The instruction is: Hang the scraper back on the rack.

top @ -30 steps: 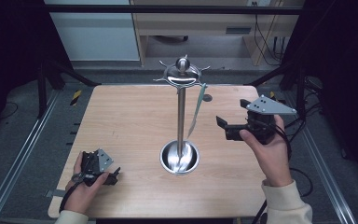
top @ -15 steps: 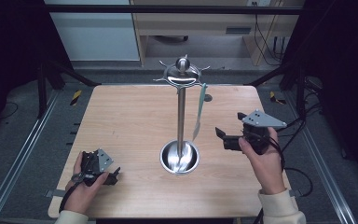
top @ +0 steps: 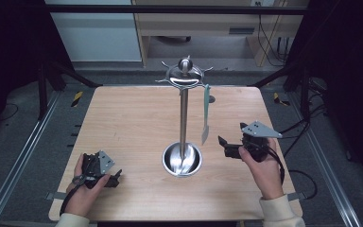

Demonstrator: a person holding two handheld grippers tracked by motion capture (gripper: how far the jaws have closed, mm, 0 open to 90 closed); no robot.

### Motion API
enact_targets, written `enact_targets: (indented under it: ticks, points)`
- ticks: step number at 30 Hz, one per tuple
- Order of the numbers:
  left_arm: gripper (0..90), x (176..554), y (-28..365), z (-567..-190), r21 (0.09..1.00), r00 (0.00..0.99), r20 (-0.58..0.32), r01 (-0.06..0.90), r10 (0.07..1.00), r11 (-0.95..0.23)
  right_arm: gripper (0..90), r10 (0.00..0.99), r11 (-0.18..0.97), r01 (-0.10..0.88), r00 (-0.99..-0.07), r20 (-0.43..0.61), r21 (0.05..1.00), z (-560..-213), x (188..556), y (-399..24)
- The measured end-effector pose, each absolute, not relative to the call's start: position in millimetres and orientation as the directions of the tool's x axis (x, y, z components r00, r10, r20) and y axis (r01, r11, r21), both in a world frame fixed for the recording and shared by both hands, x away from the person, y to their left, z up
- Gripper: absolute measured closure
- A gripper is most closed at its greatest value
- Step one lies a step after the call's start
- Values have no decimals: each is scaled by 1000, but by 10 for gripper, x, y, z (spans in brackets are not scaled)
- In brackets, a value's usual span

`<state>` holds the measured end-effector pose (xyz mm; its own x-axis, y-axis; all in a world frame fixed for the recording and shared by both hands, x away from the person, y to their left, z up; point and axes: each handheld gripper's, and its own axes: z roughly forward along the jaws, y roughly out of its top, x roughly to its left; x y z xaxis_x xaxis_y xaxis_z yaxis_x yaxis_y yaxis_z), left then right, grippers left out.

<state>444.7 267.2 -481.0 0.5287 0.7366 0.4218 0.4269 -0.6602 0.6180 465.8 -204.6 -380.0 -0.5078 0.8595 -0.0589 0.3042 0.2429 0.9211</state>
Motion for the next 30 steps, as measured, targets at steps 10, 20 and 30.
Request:
enact_targets:
  ticks: [10,20,30]
  points:
    - [30,4448,2670,-4808,619,530,421,426,736,-660,99,864,258,361,-501,-47,896,-4081,4713,-2020]
    - [30,4452,2669,-4805,622,529,418,426,739,-657,106,863,252,403,-505,-16,880,-4328,4773,-2006]
    - [30,4467,2660,-4781,626,531,419,418,736,-658,118,881,225,476,-473,31,850,-4620,4821,-2064]
